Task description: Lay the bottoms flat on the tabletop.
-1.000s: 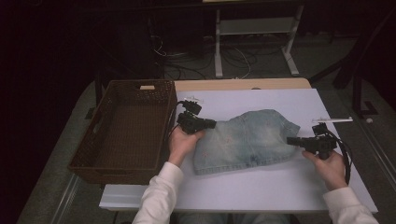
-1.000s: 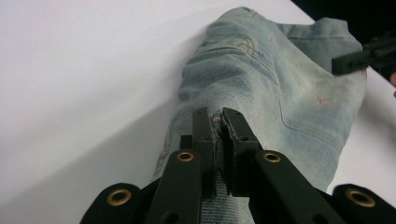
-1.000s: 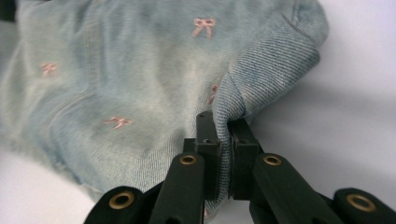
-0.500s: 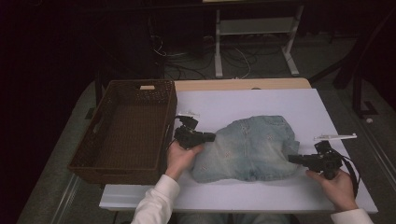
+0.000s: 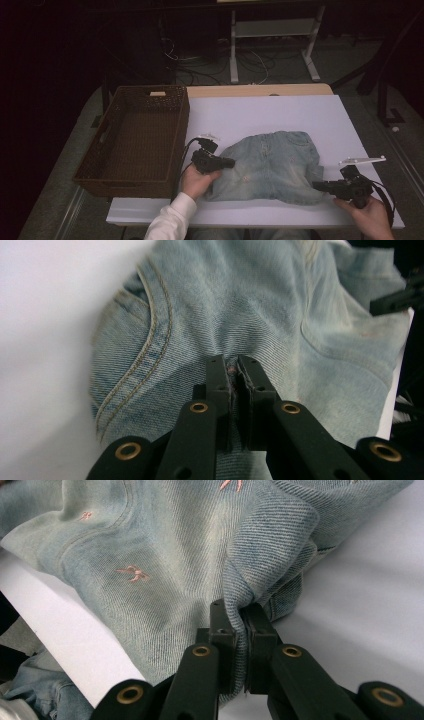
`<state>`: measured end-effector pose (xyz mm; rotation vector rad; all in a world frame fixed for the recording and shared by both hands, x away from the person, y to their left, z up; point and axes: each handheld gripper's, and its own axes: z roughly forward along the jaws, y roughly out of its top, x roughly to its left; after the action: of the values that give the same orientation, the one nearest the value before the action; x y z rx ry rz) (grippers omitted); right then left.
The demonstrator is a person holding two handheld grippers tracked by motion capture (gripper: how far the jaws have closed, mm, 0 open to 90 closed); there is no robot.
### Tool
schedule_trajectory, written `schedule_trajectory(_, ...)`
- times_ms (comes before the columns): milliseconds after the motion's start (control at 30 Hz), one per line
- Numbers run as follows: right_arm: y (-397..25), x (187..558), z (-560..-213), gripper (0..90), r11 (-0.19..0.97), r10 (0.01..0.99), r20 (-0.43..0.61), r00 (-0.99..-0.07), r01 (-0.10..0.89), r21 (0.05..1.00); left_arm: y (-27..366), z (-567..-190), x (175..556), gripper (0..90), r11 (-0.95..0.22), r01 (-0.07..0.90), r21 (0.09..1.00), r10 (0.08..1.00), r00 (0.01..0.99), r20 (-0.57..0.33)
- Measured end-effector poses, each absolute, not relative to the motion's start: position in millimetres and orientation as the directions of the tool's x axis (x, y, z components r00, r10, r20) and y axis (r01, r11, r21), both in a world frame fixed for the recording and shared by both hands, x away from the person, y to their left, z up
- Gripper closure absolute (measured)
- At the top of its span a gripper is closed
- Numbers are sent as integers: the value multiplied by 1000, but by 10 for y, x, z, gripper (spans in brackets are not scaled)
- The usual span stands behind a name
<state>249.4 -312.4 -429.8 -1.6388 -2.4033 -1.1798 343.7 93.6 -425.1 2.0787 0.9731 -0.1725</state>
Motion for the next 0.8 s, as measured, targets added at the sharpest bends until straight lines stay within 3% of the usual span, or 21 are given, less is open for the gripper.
schedule_trajectory(100, -3142, 2495, -4293, 769, 162, 800, 397, -450, 799, 578, 916, -4274, 3433, 847, -375, 695, 614, 584, 691, -425)
schedule_trajectory(333, -3226, 2509, -4207, 484, 148, 824, 338, -454, 749, 646, 928, -4290, 3450, 847, -367, 701, 611, 581, 686, -439)
schedule_trajectory(567, -3292, 2777, -4184, 236, 120, 830, 341, -440, 740, 662, 934, -4295, 3465, 846, -367, 699, 614, 575, 689, -442)
schedule_trajectory(800, -3389, 3101, -4244, 213, 90, 822, 373, -431, 744, 662, 936, -4290, 3472, 846, -366, 701, 612, 575, 687, -443)
